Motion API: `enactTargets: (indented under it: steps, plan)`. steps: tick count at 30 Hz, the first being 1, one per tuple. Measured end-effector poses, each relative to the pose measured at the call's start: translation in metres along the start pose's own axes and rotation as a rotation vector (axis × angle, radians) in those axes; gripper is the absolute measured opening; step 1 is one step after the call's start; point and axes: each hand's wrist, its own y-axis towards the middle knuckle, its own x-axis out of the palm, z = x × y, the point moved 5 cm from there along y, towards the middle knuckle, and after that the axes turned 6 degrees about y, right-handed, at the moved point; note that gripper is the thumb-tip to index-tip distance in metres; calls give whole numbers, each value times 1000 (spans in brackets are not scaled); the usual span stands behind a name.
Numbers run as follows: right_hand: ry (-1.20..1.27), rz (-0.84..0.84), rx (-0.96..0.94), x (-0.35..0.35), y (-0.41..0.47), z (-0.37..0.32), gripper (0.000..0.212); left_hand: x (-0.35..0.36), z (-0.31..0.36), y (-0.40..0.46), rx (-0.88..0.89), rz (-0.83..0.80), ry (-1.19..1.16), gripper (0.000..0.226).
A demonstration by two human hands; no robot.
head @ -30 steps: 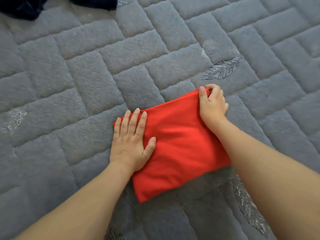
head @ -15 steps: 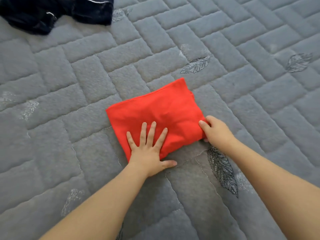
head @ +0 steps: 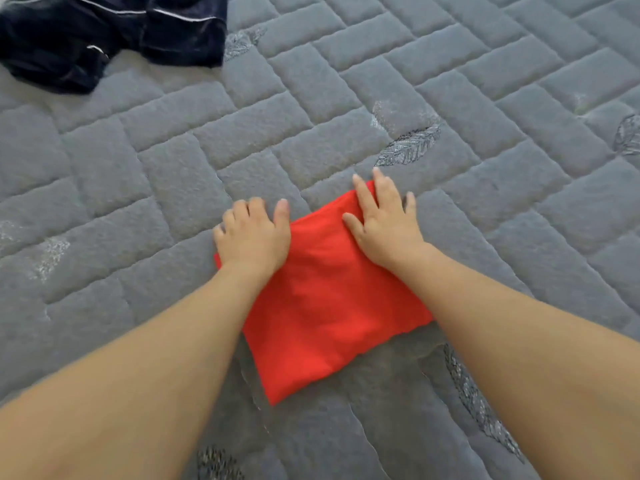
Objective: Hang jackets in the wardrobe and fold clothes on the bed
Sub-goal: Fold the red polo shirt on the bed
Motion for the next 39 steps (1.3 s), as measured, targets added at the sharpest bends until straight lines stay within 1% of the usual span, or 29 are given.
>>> enactTargets:
  steps: [1, 3, 5, 7, 11, 17, 23, 28, 31, 33, 35, 37, 39]
  plan:
    - [-45, -1, -47, 10, 8, 4, 61, 16, 0, 4, -15, -21, 41, 58]
    - [-68, 72, -110, 19, 25, 13, 55, 41, -2, 5, -18, 22, 82, 57]
    - [-59, 147, -177, 19, 40, 20, 53, 53, -2, 6, -28, 102, 60, 55]
    - [-61, 174, -235, 17, 48, 20, 51, 52, -5, 9, -24, 121, 54, 54]
    - [-59, 166, -272, 12, 46, 16, 49, 46, -2, 8, -34, 70, 51, 55]
    - [-52, 172, -291, 15, 50, 18, 48, 49, -3, 10, -39, 86, 54, 54]
    - [-14, 207, -333, 13, 50, 16, 47, 50, -3, 10, -8, 102, 30, 61]
    - [-45, 261, -375, 14, 45, 14, 47, 49, -3, 7, 90, 162, -38, 55]
    - [-62, 269, -449, 10, 38, 3, 48, 44, -3, 4, 99, 174, -91, 46]
    - [-114, 212, -423, 3, 31, -1, 51, 34, 0, 0, 157, 170, -113, 37]
    - [-230, 66, -343, -6, 20, -2, 53, 24, 6, -9, 341, 125, -19, 33]
    - [-356, -64, -347, -18, -3, -3, 52, 6, 9, -25, 510, 15, 77, 31]
    - [-433, -135, -386, -42, -32, -4, 50, -20, 10, -45, 584, -83, 95, 29]
